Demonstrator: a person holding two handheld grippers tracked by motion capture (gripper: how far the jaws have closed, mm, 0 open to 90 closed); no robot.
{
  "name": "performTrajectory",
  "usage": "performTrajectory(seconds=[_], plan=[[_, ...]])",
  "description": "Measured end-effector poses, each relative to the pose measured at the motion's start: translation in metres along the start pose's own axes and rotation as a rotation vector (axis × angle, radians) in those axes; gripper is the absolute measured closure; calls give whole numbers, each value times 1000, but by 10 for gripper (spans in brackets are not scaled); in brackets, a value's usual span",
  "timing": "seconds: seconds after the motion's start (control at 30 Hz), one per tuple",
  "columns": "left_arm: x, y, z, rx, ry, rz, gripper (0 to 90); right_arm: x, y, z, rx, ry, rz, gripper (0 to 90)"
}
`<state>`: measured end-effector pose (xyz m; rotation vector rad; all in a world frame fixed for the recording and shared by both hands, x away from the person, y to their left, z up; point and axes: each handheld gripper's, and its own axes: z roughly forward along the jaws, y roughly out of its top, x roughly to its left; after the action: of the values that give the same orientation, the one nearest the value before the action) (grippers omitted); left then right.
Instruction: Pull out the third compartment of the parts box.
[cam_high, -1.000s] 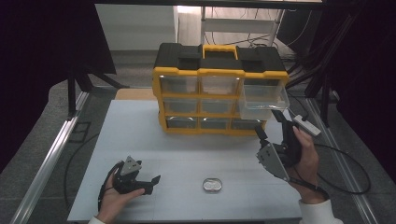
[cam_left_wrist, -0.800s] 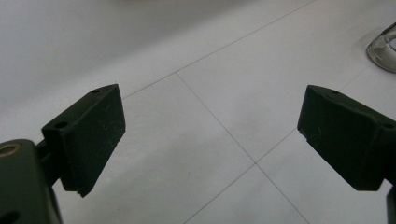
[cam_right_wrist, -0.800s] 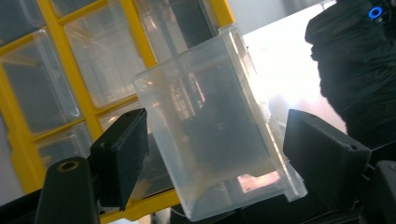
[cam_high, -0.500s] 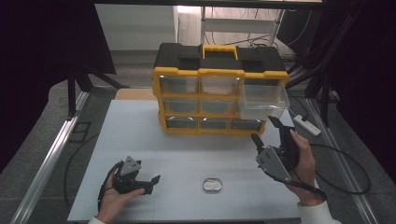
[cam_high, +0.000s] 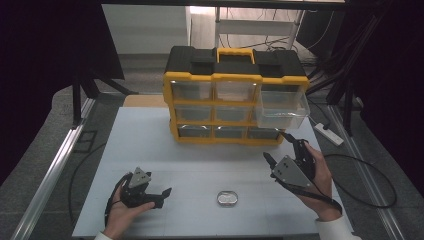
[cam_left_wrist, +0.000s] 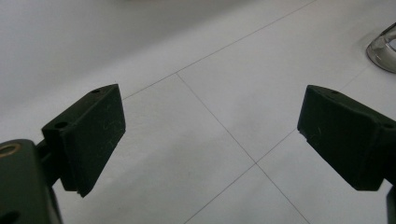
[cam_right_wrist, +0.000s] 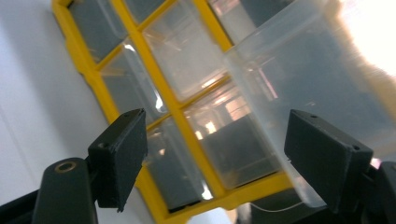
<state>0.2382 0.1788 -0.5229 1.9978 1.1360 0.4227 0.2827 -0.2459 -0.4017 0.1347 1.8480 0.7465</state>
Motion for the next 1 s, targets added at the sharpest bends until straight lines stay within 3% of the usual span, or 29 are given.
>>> performTrajectory(seconds=[0.17,0.43,0.67,0.7,0.73,0.87,1.0], plan=[[0,0,0,-2,0,1,82,4,-2,3,9,43,28,215],[-1,0,0,1,0,4,81,8,-1,9,-4,182,169,223],[-1,0,1,0,-1,3,81,10,-3,13,-10,248,245,225],[-1,0,1,-1,-1,2,81,11,-5,15,-11,273,280,226],[-1,0,1,-1,-1,2,81,11,-5,15,-11,273,280,226],[-1,0,1,2,-1,4,81,11,-3,16,-50,330,366,229],[-1,0,1,3,-1,6,81,11,-2,17,-58,368,420,228]])
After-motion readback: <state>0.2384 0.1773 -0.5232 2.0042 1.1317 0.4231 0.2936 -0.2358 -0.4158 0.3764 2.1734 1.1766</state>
